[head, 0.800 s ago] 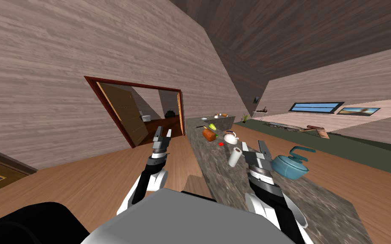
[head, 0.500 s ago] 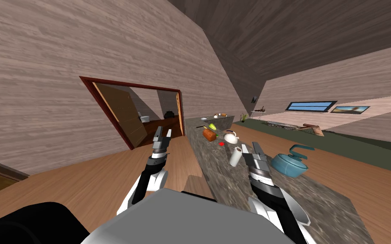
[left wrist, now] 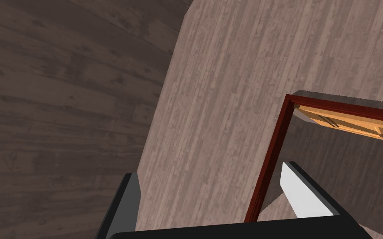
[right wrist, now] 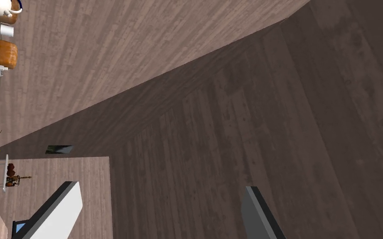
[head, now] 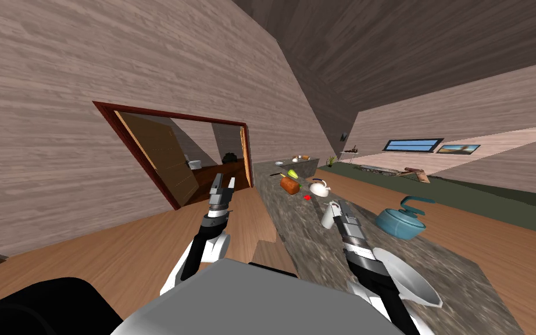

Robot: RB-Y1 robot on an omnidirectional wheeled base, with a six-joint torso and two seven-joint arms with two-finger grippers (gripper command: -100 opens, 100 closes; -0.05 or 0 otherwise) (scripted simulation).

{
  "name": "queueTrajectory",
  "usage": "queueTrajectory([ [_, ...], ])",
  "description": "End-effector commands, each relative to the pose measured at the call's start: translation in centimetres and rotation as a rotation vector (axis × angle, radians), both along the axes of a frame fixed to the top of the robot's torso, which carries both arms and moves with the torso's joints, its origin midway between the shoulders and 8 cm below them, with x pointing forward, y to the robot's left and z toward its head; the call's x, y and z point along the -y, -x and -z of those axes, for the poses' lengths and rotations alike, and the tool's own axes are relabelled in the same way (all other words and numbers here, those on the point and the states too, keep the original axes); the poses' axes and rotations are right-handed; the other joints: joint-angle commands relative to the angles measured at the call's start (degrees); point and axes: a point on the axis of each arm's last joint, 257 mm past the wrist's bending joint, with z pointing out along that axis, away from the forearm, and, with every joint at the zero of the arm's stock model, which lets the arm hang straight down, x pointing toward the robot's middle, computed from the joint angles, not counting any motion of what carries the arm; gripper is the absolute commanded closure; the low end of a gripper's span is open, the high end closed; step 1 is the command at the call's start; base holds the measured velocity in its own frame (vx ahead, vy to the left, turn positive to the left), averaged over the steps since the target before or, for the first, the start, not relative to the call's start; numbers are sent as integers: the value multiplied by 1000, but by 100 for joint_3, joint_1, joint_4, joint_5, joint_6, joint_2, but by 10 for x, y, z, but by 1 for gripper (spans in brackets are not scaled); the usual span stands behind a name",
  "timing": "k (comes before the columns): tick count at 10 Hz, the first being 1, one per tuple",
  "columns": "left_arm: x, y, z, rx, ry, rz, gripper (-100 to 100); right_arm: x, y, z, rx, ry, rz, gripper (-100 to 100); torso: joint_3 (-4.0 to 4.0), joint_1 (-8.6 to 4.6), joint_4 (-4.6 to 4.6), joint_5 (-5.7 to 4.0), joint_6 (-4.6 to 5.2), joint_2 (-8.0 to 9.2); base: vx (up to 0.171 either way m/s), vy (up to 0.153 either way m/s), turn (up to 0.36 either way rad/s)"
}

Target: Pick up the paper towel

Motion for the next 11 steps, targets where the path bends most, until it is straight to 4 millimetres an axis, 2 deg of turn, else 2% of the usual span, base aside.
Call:
queueTrajectory([
  [1, 0, 0, 0, 0, 0, 0, 0, 13, -4, 18, -55, 59, 42, -100, 0, 0, 0, 0, 0, 0, 23, 141, -106],
  [8, 0, 0, 0, 0, 0, 0, 0, 72, -5, 105, -307, 341, 246, -100, -7, -5, -2, 0, -1, -12, 37, 160, -100],
  [9, 0, 0, 0, 0, 0, 0, 0, 72, -5, 105, -308, 349, 249, -100, -10, -9, -4, -1, -1, -18, 18, 106, -27],
  [11, 0, 0, 0, 0, 0, 0, 0, 93, -2, 127, -380, 444, 309, -100, -6, -28, -2, -5, -1, -10, 38, 103, -96],
])
